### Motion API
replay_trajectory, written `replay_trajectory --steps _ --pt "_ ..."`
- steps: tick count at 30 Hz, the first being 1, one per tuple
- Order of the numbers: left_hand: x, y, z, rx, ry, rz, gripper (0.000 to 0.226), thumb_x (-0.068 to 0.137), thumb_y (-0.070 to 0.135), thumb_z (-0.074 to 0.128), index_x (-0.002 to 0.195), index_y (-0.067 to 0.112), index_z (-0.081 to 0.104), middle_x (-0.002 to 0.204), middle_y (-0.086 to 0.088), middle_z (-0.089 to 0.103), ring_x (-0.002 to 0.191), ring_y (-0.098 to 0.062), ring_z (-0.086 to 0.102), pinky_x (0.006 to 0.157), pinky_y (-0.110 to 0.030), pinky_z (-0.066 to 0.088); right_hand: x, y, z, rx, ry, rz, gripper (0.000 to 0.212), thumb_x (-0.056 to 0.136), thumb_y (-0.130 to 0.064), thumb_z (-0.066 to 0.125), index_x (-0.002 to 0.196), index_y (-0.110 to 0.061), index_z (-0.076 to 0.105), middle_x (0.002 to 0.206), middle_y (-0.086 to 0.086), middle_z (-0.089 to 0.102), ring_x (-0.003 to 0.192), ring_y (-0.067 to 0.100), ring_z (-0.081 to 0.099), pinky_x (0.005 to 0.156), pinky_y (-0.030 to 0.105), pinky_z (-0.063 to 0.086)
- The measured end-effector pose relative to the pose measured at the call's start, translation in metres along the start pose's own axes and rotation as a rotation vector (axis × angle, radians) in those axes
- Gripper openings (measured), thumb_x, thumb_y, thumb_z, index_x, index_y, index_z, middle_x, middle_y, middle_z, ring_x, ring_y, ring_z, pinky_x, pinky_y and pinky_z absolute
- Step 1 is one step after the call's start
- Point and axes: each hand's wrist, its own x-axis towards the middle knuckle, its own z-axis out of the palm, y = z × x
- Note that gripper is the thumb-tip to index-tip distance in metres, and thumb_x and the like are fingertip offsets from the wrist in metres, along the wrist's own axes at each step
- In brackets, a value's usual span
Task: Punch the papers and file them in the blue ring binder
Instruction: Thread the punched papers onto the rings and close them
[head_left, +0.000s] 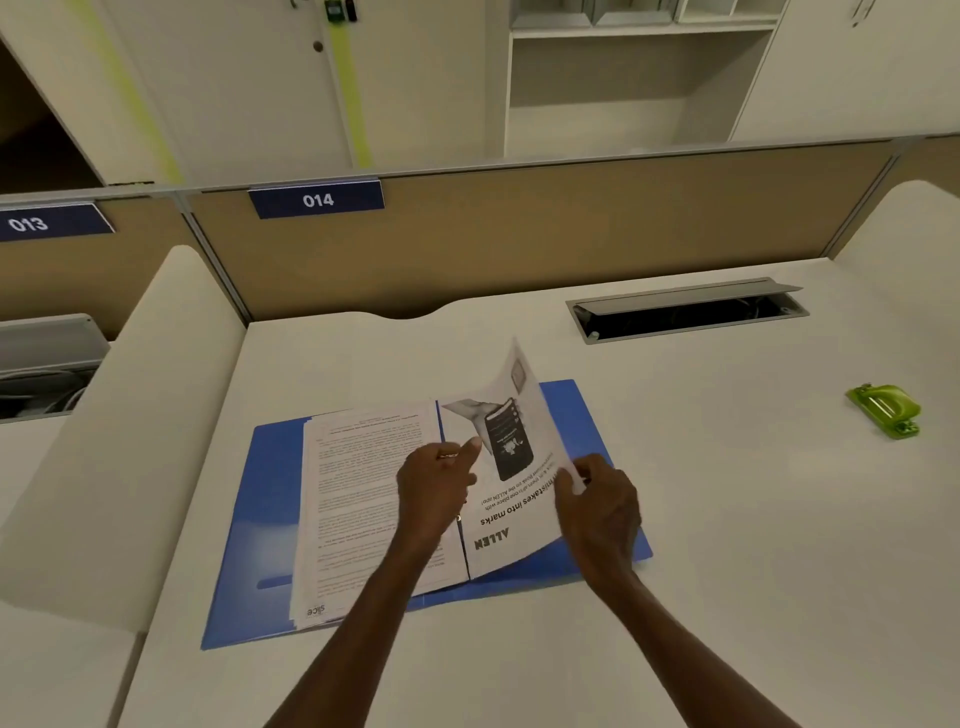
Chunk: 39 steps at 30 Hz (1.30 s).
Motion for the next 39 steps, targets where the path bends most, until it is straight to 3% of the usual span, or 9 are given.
replay_trajectory --steps 4,9,12,17,26,29,32,36,39 --pt "0.005 0.031 0.011 0.032 0.048 0.032 0.069 0.067 0.072 0.063 0.107 0.017 0.069 0.094 -0.001 0.074 0.091 -0.019 0.07 0.086 -0.041 0.056 -0.029 -0.039 0.002 -0.026 -0.004 -0.324 0.009 0.083 -0.027 0.069 0.086 -0.027 0.061 0.076 -0.005 0.061 0.072 0.014 0.058 0.062 0.033 0.052" --pt "0.014 0.036 -0.022 0.265 0.172 0.202 0.02 0.074 0.036 0.072 0.068 0.016 0.071 0.063 0.009 0.067 0.065 -0.016 0.064 0.054 -0.022 0.04 -0.062 -0.067 0.007 -0.026 -0.163 -0.718 0.031 0.086 -0.049 0.06 0.1 -0.022 0.066 0.107 -0.007 0.07 0.091 0.01 0.062 0.075 0.026 0.049" --pt "0.024 0.019 -0.052 0.301 0.221 0.196 0.021 0.078 0.029 0.072 0.067 0.011 0.07 0.064 0.002 0.067 0.062 -0.02 0.063 0.054 -0.024 0.043 -0.066 -0.067 0.009 0.012 -0.314 -0.657 0.057 0.086 -0.072 0.041 0.113 -0.027 0.063 0.127 -0.011 0.06 0.113 0.004 0.053 0.091 0.021 0.04" --pt "0.042 -0.018 -0.102 0.269 0.222 0.106 0.019 0.075 0.025 0.078 0.076 0.007 0.073 0.074 -0.007 0.072 0.068 -0.026 0.067 0.068 -0.039 0.056 -0.048 -0.033 0.017 -0.065 -0.367 -0.46 0.044 0.093 -0.057 0.043 0.12 -0.025 0.057 0.127 -0.011 0.056 0.117 0.009 0.046 0.093 0.022 0.038" --pt "0.059 -0.084 -0.145 0.435 0.352 -0.072 0.033 0.074 0.02 0.08 0.061 -0.005 0.063 0.067 -0.024 0.067 0.048 -0.022 0.047 0.049 -0.025 0.032 -0.019 0.051 0.034 -0.614 -0.591 -0.238 0.057 0.09 -0.051 0.047 0.135 -0.018 0.036 0.151 0.014 0.021 0.132 0.032 0.029 0.101 0.044 0.037" --pt "0.06 -0.101 -0.14 0.492 0.317 -0.123 0.036 0.079 0.024 0.076 0.092 -0.008 0.069 0.097 -0.026 0.07 0.084 -0.037 0.065 0.075 -0.041 0.048 -0.021 0.063 0.038 -0.65 -0.588 -0.251 0.059 0.09 -0.052 0.046 0.138 -0.021 0.033 0.153 0.014 0.018 0.133 0.032 0.029 0.102 0.044 0.035" --pt "0.058 -0.11 -0.131 0.562 0.297 -0.197 0.065 0.084 0.037 0.069 0.127 -0.008 0.052 0.132 -0.025 0.055 0.124 -0.039 0.05 0.102 -0.044 0.039 -0.021 0.067 0.042 -0.671 -0.579 -0.263 0.06 0.09 -0.055 0.045 0.138 -0.022 0.032 0.154 0.014 0.016 0.134 0.032 0.028 0.103 0.044 0.034" --pt "0.06 -0.106 -0.122 0.468 0.333 -0.238 0.056 0.081 0.043 0.071 0.091 -0.01 0.057 0.076 -0.02 0.059 0.09 -0.042 0.064 0.067 -0.037 0.045 -0.02 0.068 0.044 -0.668 -0.576 -0.264 0.061 0.089 -0.056 0.045 0.138 -0.023 0.033 0.154 0.013 0.018 0.134 0.031 0.028 0.104 0.044 0.034" --pt "0.063 -0.102 -0.118 0.456 0.302 -0.26 0.059 0.081 0.047 0.068 0.089 -0.01 0.059 0.074 -0.018 0.059 0.079 -0.037 0.064 0.065 -0.036 0.044 -0.021 0.071 0.044 -0.662 -0.576 -0.257 0.061 0.089 -0.056 0.046 0.139 -0.023 0.033 0.154 0.012 0.018 0.135 0.031 0.027 0.105 0.043 0.033"
